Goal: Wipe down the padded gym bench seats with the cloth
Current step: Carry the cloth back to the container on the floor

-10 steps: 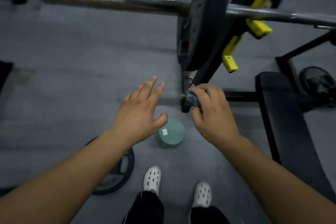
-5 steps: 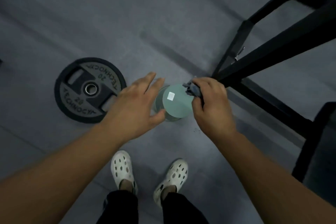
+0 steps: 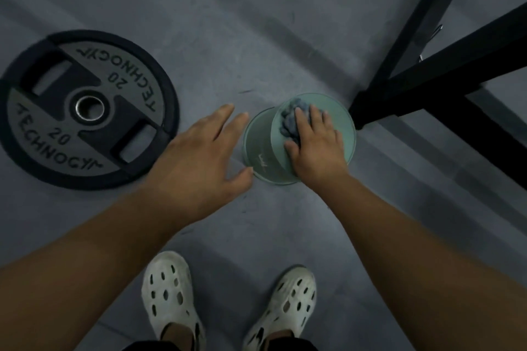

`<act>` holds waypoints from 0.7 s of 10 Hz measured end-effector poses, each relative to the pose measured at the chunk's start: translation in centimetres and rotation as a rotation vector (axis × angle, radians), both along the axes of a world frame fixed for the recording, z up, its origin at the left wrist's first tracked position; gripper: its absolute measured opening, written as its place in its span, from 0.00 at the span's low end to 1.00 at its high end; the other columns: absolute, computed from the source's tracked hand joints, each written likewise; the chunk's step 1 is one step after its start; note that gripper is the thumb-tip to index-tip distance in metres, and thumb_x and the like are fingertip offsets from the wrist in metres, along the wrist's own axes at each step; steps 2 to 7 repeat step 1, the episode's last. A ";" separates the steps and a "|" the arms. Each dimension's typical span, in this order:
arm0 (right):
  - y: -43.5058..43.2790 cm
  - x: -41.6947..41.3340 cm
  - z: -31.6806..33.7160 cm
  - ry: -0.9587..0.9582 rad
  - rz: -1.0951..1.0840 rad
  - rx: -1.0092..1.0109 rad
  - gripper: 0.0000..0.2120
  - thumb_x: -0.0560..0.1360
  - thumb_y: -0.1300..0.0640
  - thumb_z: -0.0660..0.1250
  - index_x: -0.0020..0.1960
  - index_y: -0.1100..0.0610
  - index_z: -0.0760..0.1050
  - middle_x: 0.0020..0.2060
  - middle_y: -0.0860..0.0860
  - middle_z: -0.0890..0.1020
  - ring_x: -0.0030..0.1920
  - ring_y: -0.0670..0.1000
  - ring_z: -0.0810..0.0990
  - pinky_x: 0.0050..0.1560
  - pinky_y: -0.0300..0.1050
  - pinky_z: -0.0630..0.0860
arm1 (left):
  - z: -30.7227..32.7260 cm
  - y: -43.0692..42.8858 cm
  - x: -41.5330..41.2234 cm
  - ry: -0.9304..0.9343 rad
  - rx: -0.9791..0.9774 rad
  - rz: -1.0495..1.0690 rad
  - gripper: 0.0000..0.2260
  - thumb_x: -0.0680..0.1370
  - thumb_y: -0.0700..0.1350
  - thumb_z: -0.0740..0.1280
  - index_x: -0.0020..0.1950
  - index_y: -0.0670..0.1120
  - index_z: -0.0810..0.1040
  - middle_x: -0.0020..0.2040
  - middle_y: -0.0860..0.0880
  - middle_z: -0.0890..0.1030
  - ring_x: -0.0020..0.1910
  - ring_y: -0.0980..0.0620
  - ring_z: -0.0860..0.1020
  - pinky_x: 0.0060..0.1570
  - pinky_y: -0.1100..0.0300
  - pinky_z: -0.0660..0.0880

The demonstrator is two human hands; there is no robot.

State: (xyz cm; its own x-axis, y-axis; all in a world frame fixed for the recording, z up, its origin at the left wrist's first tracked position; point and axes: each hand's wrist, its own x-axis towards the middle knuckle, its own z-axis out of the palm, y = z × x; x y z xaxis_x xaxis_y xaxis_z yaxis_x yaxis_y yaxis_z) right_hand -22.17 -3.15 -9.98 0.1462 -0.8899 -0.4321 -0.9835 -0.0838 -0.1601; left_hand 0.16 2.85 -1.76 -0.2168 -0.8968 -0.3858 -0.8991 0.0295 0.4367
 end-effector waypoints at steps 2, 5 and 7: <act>0.6 0.0 -0.3 0.038 0.027 0.039 0.33 0.83 0.40 0.53 0.82 0.47 0.43 0.81 0.52 0.43 0.80 0.56 0.41 0.78 0.59 0.45 | -0.4 1.1 0.5 0.032 0.006 0.020 0.38 0.74 0.65 0.56 0.81 0.52 0.54 0.81 0.50 0.54 0.78 0.50 0.58 0.72 0.49 0.63; 0.6 0.0 -0.3 0.038 0.027 0.039 0.33 0.83 0.40 0.53 0.82 0.47 0.43 0.81 0.52 0.43 0.80 0.56 0.41 0.78 0.59 0.45 | -0.4 1.1 0.5 0.032 0.006 0.020 0.38 0.74 0.65 0.56 0.81 0.52 0.54 0.81 0.50 0.54 0.78 0.50 0.58 0.72 0.49 0.63; 0.6 0.0 -0.3 0.038 0.027 0.039 0.33 0.83 0.40 0.53 0.82 0.47 0.43 0.81 0.52 0.43 0.80 0.56 0.41 0.78 0.59 0.45 | -0.4 1.1 0.5 0.032 0.006 0.020 0.38 0.74 0.65 0.56 0.81 0.52 0.54 0.81 0.50 0.54 0.78 0.50 0.58 0.72 0.49 0.63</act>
